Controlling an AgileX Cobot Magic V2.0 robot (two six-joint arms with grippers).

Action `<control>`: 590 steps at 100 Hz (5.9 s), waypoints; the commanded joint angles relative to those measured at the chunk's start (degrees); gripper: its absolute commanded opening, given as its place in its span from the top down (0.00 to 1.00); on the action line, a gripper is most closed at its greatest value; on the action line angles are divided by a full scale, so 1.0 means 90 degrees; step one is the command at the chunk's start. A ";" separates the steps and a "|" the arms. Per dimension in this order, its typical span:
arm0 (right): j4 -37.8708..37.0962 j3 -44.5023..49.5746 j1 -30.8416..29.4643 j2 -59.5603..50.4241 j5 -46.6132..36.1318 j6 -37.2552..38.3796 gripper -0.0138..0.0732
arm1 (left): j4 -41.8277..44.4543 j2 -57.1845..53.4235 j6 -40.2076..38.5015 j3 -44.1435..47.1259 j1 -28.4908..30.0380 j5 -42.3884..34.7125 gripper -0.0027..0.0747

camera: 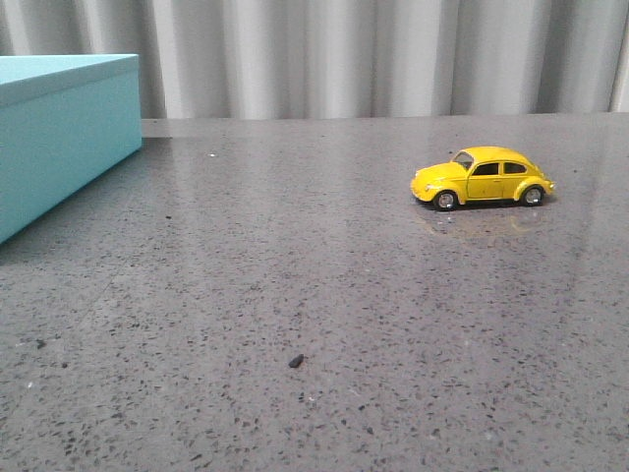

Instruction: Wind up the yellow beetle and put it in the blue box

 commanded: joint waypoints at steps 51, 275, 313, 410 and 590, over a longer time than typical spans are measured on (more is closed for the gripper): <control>0.0246 -0.3097 0.0724 0.3078 0.1735 -0.0053 0.91 | -0.0065 0.0133 -0.0048 -0.0230 -0.0030 -0.0545 0.99; 0.0645 -0.4887 0.0966 0.5953 0.2516 0.0293 0.91 | -0.0065 0.0133 -0.0048 -0.0230 -0.0030 -0.0510 0.99; -0.0008 -0.4887 0.0966 0.6051 0.2710 0.0486 0.91 | -0.0065 0.0133 -0.0048 -0.0230 -0.0030 -0.0510 0.99; -0.0775 -0.4874 -0.0262 0.6181 0.3106 0.0500 0.91 | -0.0065 0.0133 -0.0048 -0.0230 -0.0030 -0.0510 0.99; 0.0175 -0.5535 -0.0179 0.3042 0.2573 0.0194 0.91 | -0.0053 0.0133 -0.0048 -0.0780 -0.0030 0.0130 0.99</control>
